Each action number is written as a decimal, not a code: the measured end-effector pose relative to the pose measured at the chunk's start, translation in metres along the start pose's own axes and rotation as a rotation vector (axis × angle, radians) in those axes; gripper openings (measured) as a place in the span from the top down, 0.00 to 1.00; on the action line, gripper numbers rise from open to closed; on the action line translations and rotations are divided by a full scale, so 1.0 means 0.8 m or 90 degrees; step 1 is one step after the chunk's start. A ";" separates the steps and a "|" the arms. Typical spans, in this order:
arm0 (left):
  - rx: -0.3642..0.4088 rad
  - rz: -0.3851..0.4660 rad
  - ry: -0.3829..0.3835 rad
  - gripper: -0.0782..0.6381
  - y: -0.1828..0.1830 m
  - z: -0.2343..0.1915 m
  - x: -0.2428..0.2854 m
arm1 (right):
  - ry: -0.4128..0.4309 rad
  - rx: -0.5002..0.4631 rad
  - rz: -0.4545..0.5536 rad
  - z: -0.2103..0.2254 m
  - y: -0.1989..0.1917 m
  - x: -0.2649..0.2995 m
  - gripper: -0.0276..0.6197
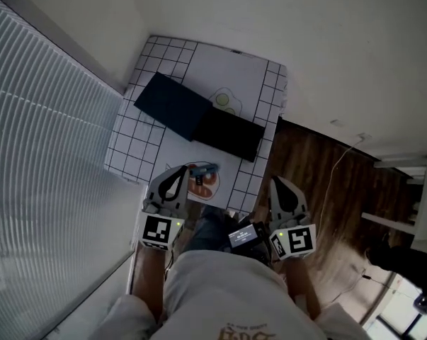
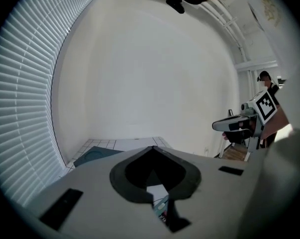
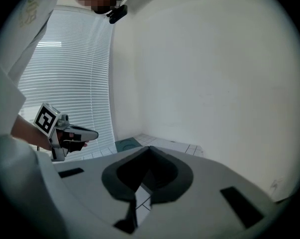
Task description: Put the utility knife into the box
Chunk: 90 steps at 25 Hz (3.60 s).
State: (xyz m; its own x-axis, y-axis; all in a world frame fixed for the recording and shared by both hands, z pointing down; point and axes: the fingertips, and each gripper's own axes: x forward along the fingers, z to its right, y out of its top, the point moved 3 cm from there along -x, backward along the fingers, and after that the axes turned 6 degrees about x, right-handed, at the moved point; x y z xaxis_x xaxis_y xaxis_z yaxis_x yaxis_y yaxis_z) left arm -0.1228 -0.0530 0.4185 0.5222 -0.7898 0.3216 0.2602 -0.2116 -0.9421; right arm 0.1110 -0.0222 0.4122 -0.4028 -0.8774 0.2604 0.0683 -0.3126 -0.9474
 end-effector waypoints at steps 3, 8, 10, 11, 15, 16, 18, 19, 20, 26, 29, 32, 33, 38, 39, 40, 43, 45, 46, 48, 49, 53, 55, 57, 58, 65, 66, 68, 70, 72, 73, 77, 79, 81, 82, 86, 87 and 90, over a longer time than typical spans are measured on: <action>0.003 -0.013 -0.013 0.88 -0.015 0.001 0.015 | -0.011 0.009 -0.017 0.007 -0.013 0.006 0.95; 0.017 -0.042 -0.032 0.88 -0.039 0.004 0.033 | -0.023 0.014 -0.041 0.012 -0.039 0.014 0.95; 0.036 -0.057 -0.034 0.88 -0.052 0.006 0.039 | -0.026 0.020 -0.047 0.013 -0.050 0.017 0.95; 0.044 -0.066 -0.037 0.88 -0.058 0.007 0.041 | -0.028 0.023 -0.052 0.014 -0.055 0.019 0.95; 0.041 -0.092 -0.055 0.88 -0.081 0.009 0.045 | -0.030 0.011 -0.081 0.012 -0.077 0.031 0.95; 0.043 -0.097 -0.062 0.88 -0.086 0.010 0.046 | -0.028 0.009 -0.087 0.010 -0.081 0.034 0.95; 0.057 -0.117 -0.083 0.88 -0.099 0.011 0.048 | -0.026 0.016 -0.099 0.005 -0.089 0.038 0.95; 0.064 -0.132 -0.098 0.88 -0.108 0.013 0.050 | -0.026 0.018 -0.106 0.003 -0.093 0.039 0.95; 0.071 -0.149 -0.113 0.88 -0.118 0.015 0.052 | -0.026 0.015 -0.114 0.002 -0.097 0.041 0.95; 0.115 -0.225 -0.197 0.75 -0.170 0.030 0.074 | -0.025 0.003 -0.147 0.004 -0.122 0.055 0.95; 0.129 -0.241 -0.216 0.72 -0.179 0.029 0.087 | -0.024 0.002 -0.156 0.007 -0.131 0.068 0.95; 0.143 -0.270 -0.242 0.69 -0.195 0.037 0.081 | -0.023 0.012 -0.179 0.002 -0.144 0.064 0.95; 0.151 -0.277 -0.249 0.68 -0.200 0.036 0.084 | -0.024 0.012 -0.186 0.003 -0.146 0.067 0.95; 0.175 -0.298 -0.281 0.66 -0.218 0.043 0.097 | -0.032 0.024 -0.194 0.012 -0.158 0.071 0.95; 0.180 -0.305 -0.292 0.66 -0.221 0.045 0.097 | -0.036 0.026 -0.197 0.014 -0.161 0.070 0.95; 0.188 -0.314 -0.304 0.66 -0.224 0.047 0.099 | -0.040 0.028 -0.199 0.016 -0.164 0.070 0.95; 0.215 -0.333 -0.330 0.66 -0.234 0.050 0.102 | -0.049 0.034 -0.203 0.020 -0.167 0.069 0.95; 0.227 -0.336 -0.339 0.65 -0.239 0.051 0.105 | -0.054 0.039 -0.203 0.022 -0.168 0.069 0.95; 0.229 -0.337 -0.343 0.65 -0.239 0.051 0.106 | -0.057 0.041 -0.204 0.024 -0.169 0.067 0.95; 0.224 -0.336 -0.350 0.65 -0.240 0.053 0.106 | -0.066 0.047 -0.207 0.027 -0.170 0.064 0.95; 0.221 -0.335 -0.353 0.65 -0.240 0.053 0.105 | -0.070 0.051 -0.208 0.028 -0.171 0.063 0.95; 0.212 -0.328 -0.357 0.65 -0.241 0.051 0.106 | -0.095 0.075 -0.206 0.036 -0.171 0.062 0.95; 0.216 -0.334 -0.360 0.65 -0.240 0.051 0.105 | -0.103 0.088 -0.205 0.036 -0.169 0.060 0.95; 0.229 -0.347 -0.363 0.69 -0.239 0.052 0.105 | -0.104 0.089 -0.208 0.036 -0.168 0.058 0.95; 0.233 -0.353 -0.362 0.69 -0.239 0.053 0.105 | -0.104 0.087 -0.208 0.036 -0.167 0.058 0.95; 0.226 -0.357 -0.356 0.70 -0.234 0.055 0.105 | -0.109 0.085 -0.197 0.040 -0.159 0.058 0.95; 0.226 -0.351 -0.355 0.70 -0.231 0.055 0.106 | -0.109 0.084 -0.195 0.040 -0.158 0.057 0.95; 0.230 -0.334 -0.348 0.70 -0.222 0.055 0.106 | -0.111 0.084 -0.192 0.039 -0.158 0.055 0.95; 0.236 -0.319 -0.343 0.70 -0.213 0.056 0.105 | -0.112 0.084 -0.189 0.038 -0.156 0.053 0.95; 0.237 -0.311 -0.341 0.70 -0.204 0.056 0.102 | -0.110 0.083 -0.185 0.036 -0.150 0.051 0.95; 0.235 -0.307 -0.339 0.70 -0.199 0.056 0.100 | -0.109 0.082 -0.182 0.036 -0.147 0.051 0.95; 0.229 -0.288 -0.324 0.70 -0.178 0.055 0.094 | -0.106 0.073 -0.170 0.036 -0.133 0.050 0.95; 0.226 -0.276 -0.315 0.70 -0.166 0.055 0.090 | -0.105 0.070 -0.162 0.036 -0.125 0.048 0.95; 0.224 -0.267 -0.307 0.70 -0.153 0.056 0.085 | -0.104 0.067 -0.152 0.035 -0.115 0.046 0.95; 0.224 -0.263 -0.304 0.70 -0.147 0.056 0.084 | -0.104 0.065 -0.147 0.035 -0.111 0.045 0.95; 0.190 -0.232 -0.281 0.70 -0.115 0.055 0.079 | -0.103 0.057 -0.127 0.036 -0.094 0.039 0.95; 0.177 -0.220 -0.273 0.70 -0.105 0.054 0.077 | -0.103 0.056 -0.124 0.035 -0.091 0.036 0.95; 0.160 -0.189 -0.255 0.70 -0.076 0.056 0.068 | -0.105 0.053 -0.113 0.032 -0.082 0.028 0.95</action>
State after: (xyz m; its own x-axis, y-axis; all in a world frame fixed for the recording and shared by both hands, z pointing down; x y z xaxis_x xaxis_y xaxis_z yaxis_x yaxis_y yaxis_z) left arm -0.0737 -0.0573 0.4979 0.6524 -0.4258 0.6270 0.6035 -0.2086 -0.7696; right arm 0.1212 -0.0306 0.4854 -0.2618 -0.8513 0.4547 0.0875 -0.4901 -0.8673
